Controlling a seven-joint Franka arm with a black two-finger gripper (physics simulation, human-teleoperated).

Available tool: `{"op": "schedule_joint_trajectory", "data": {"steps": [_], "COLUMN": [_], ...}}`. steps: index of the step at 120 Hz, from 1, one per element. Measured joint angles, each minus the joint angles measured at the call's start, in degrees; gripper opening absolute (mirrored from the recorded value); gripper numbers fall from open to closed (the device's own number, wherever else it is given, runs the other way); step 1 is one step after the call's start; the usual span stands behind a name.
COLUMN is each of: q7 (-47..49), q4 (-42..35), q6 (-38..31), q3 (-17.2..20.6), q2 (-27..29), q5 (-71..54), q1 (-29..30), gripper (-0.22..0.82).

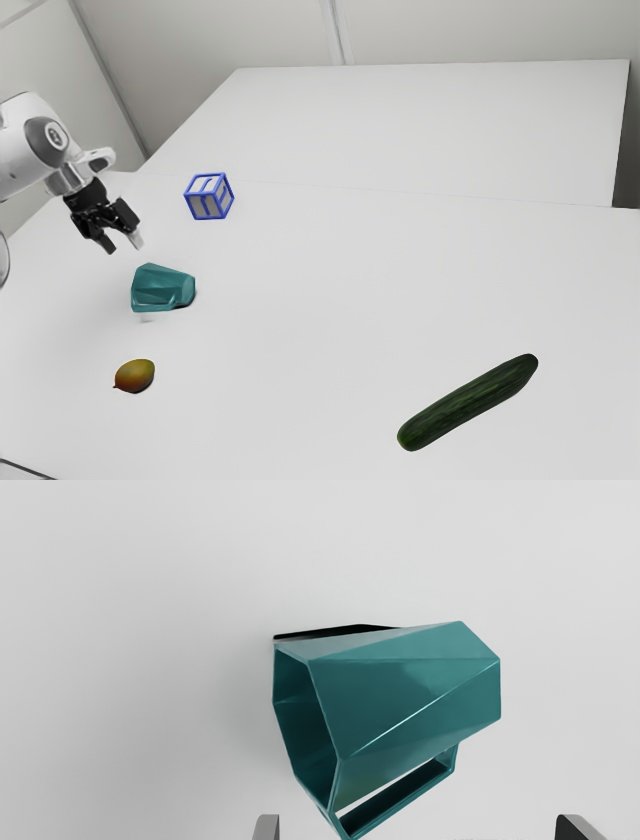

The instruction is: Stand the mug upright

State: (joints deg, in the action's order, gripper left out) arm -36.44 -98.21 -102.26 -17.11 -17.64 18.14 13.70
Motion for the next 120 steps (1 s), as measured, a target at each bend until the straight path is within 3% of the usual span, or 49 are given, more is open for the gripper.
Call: {"op": "schedule_joint_trajectory", "data": {"steps": [45,104,120], "q7": [-8.47,-13.51,-14.01], "q4": [1.18,0.13,-0.42], "q6": [4.02,6.46,7.92], "q3": [1.26,1.28,1.29], "q2": [-6.19,-9.45,-10.32], "q5": [12.35,24.64,26.40], "q1": [5.61,8.88,9.75], "gripper": [0.60,0.60,0.53]}}
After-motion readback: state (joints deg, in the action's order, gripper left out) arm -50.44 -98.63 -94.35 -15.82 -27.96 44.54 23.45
